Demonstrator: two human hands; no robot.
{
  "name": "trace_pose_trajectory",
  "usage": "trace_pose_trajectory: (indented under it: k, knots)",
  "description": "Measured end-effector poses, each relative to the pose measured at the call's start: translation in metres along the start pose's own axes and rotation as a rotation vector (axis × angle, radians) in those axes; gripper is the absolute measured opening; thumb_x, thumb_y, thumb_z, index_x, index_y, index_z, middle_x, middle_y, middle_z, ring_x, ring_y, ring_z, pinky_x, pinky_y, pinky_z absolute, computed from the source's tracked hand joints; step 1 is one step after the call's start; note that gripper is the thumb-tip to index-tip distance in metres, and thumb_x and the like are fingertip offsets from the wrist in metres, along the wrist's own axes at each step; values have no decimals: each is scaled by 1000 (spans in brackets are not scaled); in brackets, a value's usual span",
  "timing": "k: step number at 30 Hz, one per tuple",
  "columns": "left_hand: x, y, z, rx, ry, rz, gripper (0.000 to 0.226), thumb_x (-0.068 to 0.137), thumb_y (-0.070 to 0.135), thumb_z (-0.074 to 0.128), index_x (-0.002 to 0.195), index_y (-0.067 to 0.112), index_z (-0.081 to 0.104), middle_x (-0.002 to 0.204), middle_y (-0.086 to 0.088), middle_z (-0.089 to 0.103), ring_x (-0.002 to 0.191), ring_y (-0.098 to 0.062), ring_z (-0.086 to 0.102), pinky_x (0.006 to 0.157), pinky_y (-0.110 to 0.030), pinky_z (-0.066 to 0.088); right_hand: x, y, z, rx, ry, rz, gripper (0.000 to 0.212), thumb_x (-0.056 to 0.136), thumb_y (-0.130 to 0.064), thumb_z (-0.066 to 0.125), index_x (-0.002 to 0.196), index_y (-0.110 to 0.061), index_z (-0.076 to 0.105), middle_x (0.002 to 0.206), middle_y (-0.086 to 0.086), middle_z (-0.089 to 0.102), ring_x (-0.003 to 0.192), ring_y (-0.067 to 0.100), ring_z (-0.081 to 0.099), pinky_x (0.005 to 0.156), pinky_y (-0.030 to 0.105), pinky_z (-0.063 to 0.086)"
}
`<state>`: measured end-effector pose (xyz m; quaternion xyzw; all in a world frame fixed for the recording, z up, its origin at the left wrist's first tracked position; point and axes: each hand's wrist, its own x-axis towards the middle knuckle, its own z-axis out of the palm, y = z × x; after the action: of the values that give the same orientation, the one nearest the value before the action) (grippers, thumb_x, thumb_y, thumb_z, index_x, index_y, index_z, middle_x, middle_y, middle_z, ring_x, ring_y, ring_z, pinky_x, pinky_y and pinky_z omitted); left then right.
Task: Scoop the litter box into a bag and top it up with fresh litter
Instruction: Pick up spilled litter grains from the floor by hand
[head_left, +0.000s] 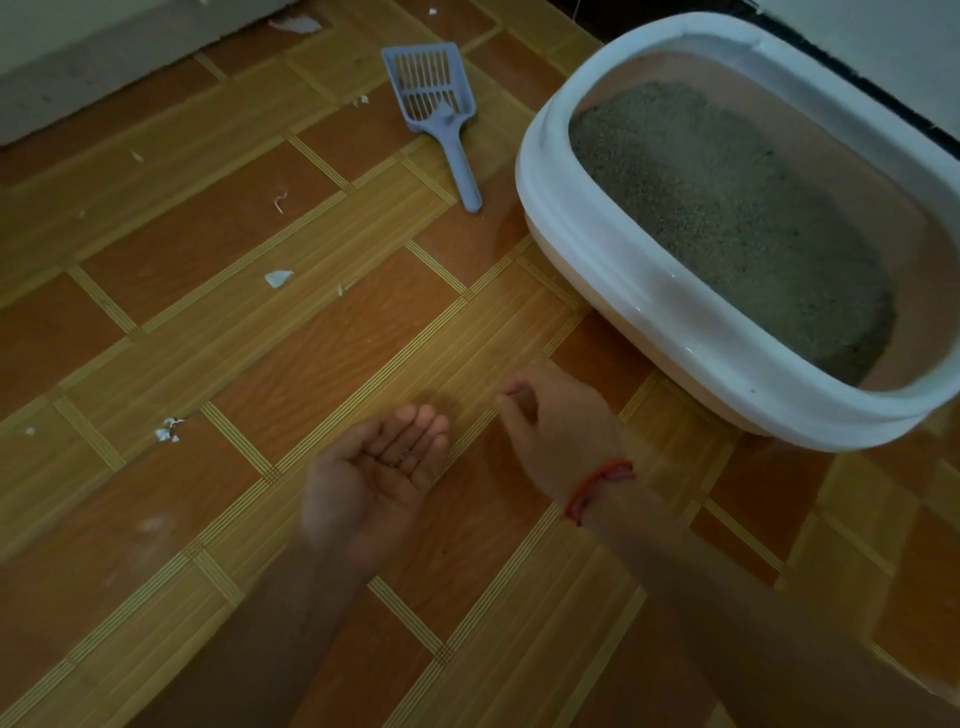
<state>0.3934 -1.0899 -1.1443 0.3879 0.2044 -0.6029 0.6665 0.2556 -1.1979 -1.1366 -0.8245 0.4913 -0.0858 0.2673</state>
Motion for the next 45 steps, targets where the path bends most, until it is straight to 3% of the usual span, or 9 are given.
trace_pose_trajectory:
  k: [6, 14, 21, 26, 31, 34, 37, 42, 45]
  knots:
    - [2, 4, -2, -15, 17, -3, 34, 100, 17, 42, 89, -4, 68, 93, -18, 73, 95, -31, 73, 82, -41, 59, 21, 11, -1, -40, -65, 78, 10, 94, -34, 55, 95, -30, 64, 88, -14, 58, 83, 6, 55, 70, 23, 46]
    - [1, 6, -2, -23, 17, -4, 39, 100, 18, 42, 83, -4, 71, 92, -17, 73, 94, -31, 73, 81, -41, 59, 27, 9, 6, -39, -69, 85, 11, 93, -31, 56, 91, -27, 65, 88, -12, 60, 86, 11, 57, 73, 32, 50]
    - [1, 6, -2, -9, 16, -3, 37, 100, 19, 42, 87, -3, 69, 93, -17, 73, 95, -30, 73, 83, -41, 59, 27, 9, 6, -152, -83, 34, 16, 97, -28, 48, 92, -23, 63, 89, -9, 57, 83, 12, 55, 65, 26, 40]
    - [1, 4, -2, -10, 5, -15, 43, 101, 18, 41, 82, -4, 72, 94, -18, 73, 96, -31, 72, 84, -42, 59, 14, -8, -2, 36, -29, 9, 13, 94, -30, 52, 85, -26, 60, 71, -15, 52, 70, 5, 52, 58, 23, 40]
    - [3, -4, -3, 11, -64, -51, 38, 98, 19, 39, 91, -5, 67, 90, -18, 72, 89, -27, 73, 78, -36, 60, -17, -37, 11, 128, -88, -107, 9, 92, -35, 55, 90, -27, 61, 82, -14, 55, 78, 8, 54, 68, 27, 44]
    - [3, -5, -4, 49, -69, -73, 37, 94, 22, 43, 85, -1, 72, 83, -13, 72, 80, -23, 71, 81, -35, 52, -23, -38, 19, 115, -123, -155, 6, 91, -34, 58, 90, -28, 59, 87, -15, 53, 81, 12, 56, 68, 27, 42]
    - [2, -3, -3, 34, -62, -56, 42, 97, 21, 41, 82, -2, 72, 83, -15, 72, 79, -25, 72, 72, -33, 59, -24, -36, 21, 131, -101, -189, 6, 90, -34, 58, 90, -29, 59, 89, -11, 59, 80, 11, 56, 69, 30, 48]
    - [2, 4, -3, -21, -5, -18, 35, 100, 17, 41, 92, -5, 67, 96, -20, 73, 95, -32, 72, 80, -40, 60, -9, -14, 14, 84, 14, -103, 8, 91, -30, 58, 88, -26, 65, 79, -16, 56, 74, 5, 53, 69, 32, 51]
    - [1, 6, -2, -22, 20, 0, 37, 100, 16, 42, 88, -5, 69, 98, -20, 73, 97, -32, 72, 82, -43, 59, 2, 2, 11, 5, -34, -18, 10, 93, -31, 57, 94, -28, 66, 85, -14, 55, 80, 6, 53, 75, 31, 51]
